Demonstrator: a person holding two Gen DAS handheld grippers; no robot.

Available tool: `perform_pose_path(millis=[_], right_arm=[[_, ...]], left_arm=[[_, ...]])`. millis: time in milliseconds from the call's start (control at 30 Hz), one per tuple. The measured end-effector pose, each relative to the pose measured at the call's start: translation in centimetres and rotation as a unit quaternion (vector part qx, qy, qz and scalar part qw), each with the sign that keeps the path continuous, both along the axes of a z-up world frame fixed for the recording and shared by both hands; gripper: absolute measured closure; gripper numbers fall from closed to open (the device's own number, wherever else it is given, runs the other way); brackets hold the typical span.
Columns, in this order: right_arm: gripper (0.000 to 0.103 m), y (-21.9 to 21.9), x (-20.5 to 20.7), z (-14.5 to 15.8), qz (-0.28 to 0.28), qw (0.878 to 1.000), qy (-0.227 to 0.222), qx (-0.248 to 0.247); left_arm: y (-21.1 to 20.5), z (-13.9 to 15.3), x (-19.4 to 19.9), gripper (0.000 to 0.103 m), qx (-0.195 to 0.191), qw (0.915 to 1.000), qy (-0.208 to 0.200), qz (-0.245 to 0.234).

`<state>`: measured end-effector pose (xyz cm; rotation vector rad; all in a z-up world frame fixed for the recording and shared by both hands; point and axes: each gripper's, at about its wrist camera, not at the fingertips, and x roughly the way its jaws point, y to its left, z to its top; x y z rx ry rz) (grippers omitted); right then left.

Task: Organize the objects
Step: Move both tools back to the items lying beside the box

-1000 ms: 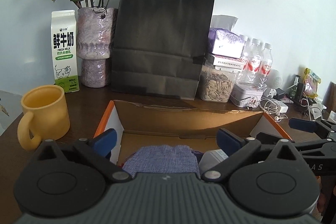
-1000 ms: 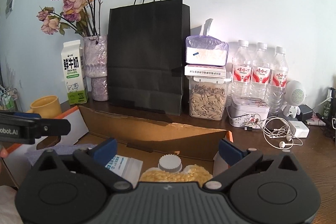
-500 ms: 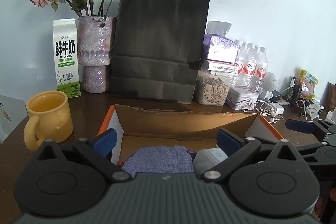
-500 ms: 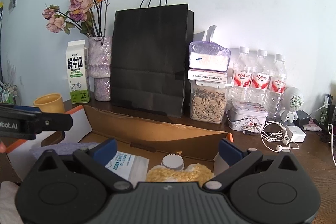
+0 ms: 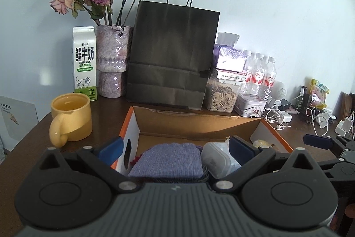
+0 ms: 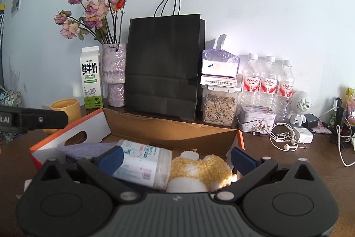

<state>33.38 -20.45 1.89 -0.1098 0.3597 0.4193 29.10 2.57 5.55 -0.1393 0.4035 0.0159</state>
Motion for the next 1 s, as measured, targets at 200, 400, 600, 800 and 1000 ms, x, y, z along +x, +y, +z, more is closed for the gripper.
perform_pose_path(millis=[200, 400, 600, 800, 1000], right_arm=[[0.0, -0.3, -2.8, 0.0, 0.0, 1.0, 0.004, -0.004], [0.0, -0.5, -5.6, -0.5, 0.001, 1.0, 0.011, -0.006], [0.0, -0.8, -8.1, -1.3, 0.004, 1.0, 0.021, -0.01], [0.0, -0.9, -10.1, -2.1, 0.012, 0.999, 0.03, -0.018], [0.0, -1.2, -11.8, -3.5, 0.02, 0.998, 0.048, -0.026]], left_arm=[[0.4, 0.6, -3.0, 0.0, 0.004, 1.0, -0.002, 0.003], [0.6, 0.7, -5.7, 0.0, 0.01, 0.9999, 0.001, 0.004], [0.7, 0.1, -8.0, 0.0, 0.013, 0.9998, 0.012, 0.005], [0.7, -1.1, -10.1, 0.0, 0.02, 0.9993, 0.03, 0.002], [1.1, -3.0, -11.3, 0.0, 0.03, 0.9978, 0.059, -0.001]])
